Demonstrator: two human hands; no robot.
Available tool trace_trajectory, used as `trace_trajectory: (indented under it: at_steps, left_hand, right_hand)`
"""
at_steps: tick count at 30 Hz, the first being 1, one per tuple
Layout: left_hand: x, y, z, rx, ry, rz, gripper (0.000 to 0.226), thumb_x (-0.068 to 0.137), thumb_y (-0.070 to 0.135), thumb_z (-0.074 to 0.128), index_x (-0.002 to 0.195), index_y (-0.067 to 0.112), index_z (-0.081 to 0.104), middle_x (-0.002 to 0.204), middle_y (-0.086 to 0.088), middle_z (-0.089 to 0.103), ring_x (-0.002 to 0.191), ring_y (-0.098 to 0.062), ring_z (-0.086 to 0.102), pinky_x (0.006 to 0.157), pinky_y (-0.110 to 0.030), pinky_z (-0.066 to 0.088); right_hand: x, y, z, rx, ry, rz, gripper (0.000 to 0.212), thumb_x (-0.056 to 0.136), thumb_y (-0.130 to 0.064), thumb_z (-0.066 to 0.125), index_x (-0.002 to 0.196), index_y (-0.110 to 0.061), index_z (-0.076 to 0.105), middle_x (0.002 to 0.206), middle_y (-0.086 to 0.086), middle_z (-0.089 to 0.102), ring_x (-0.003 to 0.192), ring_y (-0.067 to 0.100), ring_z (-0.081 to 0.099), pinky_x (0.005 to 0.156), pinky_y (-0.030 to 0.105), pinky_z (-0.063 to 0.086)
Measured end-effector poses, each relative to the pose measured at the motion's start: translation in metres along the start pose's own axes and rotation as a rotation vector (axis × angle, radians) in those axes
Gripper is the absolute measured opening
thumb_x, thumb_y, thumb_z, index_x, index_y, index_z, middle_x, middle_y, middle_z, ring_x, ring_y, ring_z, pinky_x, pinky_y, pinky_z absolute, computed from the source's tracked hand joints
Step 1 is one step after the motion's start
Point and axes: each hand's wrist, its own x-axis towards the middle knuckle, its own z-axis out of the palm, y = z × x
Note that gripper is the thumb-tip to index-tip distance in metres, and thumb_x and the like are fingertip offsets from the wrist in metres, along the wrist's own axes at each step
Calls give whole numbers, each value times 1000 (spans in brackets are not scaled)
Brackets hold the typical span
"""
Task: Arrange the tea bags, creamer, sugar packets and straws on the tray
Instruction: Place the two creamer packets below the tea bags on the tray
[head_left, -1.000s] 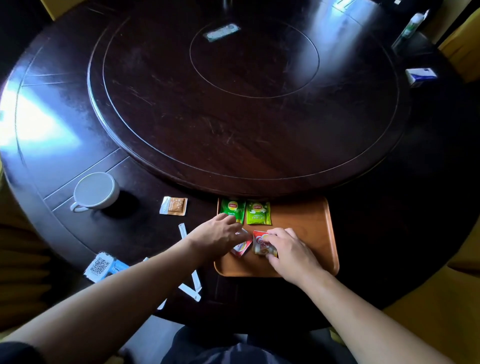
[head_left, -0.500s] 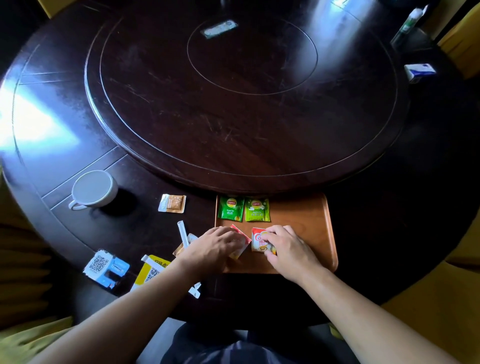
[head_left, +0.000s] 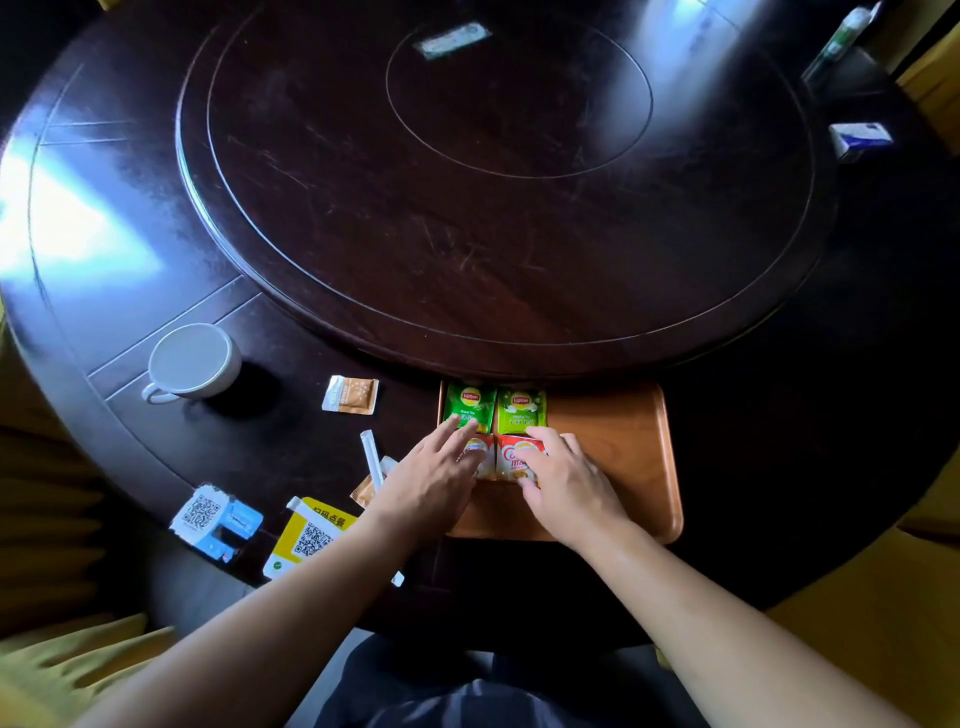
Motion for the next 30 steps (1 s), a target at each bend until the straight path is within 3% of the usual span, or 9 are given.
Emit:
trace_trajectory:
  at_steps: [4,8,12,20,24,27,30]
  left_hand:
    - [1,-3,13,8,-32,30,34,73,18,73,104,5,74,109,-8,73,125,-32,56,113,-41,33]
    - [1,-5,7,-205,-5,-128,44,82,29,69,121,8,66,133,-18,61,127,-36,52,109,-44,42]
    - [22,-22,2,-235,5,-263,41,82,14,68,122,7,66,135,-19,60,124,-39,54,107,-47,44]
    - [40,-33,1,-150,21,-194,28,80,8,68,107,11,74,104,-8,71,93,-29,60,88,-38,52]
    - [42,-31,3,-110,33,-189,22,81,9,67,100,12,75,97,-7,70,89,-28,58,85,-36,51]
    - [43,-27,0,-162,75,-233,22,81,10,68,102,11,74,100,-8,68,90,-29,58,81,-38,53]
    - [35,-21,-5,-193,150,-183,16,81,11,71,97,9,72,97,-7,68,84,-28,57,77,-39,51]
  right_hand:
    - [2,-4,0,3,10,18,33,85,-25,72,115,-16,65,134,4,53,117,29,50,86,47,56]
    - [8,-3,-7,87,89,33,31,87,-25,69,117,-16,66,128,3,58,113,27,53,86,44,54]
    - [29,2,-15,143,144,75,32,92,-15,63,124,-15,65,129,2,61,114,25,53,88,42,53]
    - [47,14,-10,121,-5,146,36,93,-12,61,126,-25,65,132,-3,57,119,21,50,96,42,51]
    - [48,16,-9,130,-20,139,37,93,-10,61,127,-25,64,134,-3,57,119,21,51,96,41,51]
    - [46,15,-13,149,33,108,37,91,-7,63,126,-20,65,131,1,60,114,24,53,94,43,52]
    - [33,8,-18,175,134,61,25,89,-13,68,114,-14,70,115,3,65,104,26,55,84,42,54]
